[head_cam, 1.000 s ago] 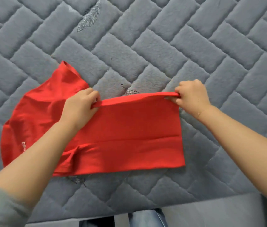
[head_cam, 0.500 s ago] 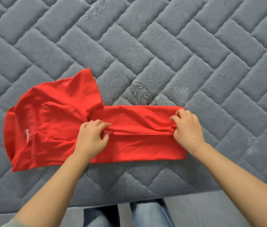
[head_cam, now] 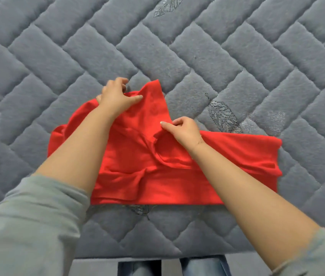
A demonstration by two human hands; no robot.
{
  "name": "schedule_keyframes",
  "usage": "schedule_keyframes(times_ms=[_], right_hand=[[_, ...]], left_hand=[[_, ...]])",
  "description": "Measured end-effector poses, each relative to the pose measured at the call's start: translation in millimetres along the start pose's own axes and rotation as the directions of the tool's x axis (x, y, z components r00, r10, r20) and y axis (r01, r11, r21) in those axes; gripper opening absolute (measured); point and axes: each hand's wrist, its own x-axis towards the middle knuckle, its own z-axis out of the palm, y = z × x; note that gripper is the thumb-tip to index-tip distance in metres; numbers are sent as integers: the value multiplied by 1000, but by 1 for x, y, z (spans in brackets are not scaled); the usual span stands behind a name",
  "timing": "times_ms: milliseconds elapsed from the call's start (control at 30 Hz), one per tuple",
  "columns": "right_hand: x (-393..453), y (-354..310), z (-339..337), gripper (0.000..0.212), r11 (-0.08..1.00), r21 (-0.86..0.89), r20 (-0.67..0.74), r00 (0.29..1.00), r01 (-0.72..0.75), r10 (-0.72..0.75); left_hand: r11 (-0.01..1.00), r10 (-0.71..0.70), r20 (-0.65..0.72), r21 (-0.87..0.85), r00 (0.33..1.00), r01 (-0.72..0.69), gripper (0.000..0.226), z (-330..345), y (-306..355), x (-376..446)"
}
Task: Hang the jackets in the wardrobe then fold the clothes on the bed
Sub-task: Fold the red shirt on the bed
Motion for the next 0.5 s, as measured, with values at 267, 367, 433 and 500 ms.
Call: schedule_keyframes(times_ms=[267, 367, 433, 500], right_hand=[[-43, -11, 13, 16, 924, 117, -238, 913, 364, -330], [-82, -8, 12, 17, 798, -3, -140, 790, 602, -597], [-100, 1, 16, 13, 642, -194, 66, 663, 742, -746], [-111, 9, 24, 13, 523, -273, 269, 587, 807, -764]], left_hand=[[874, 413, -51, -260, 909, -411, 20, -34, -48, -37], [767, 547, -178, -285, 818, -575, 23, -56, -86, -96], [759, 576, -145, -272, 804, -592, 24, -56, -119, -130], [774, 594, -75, -215, 801, -595, 27, -47, -151, -153]])
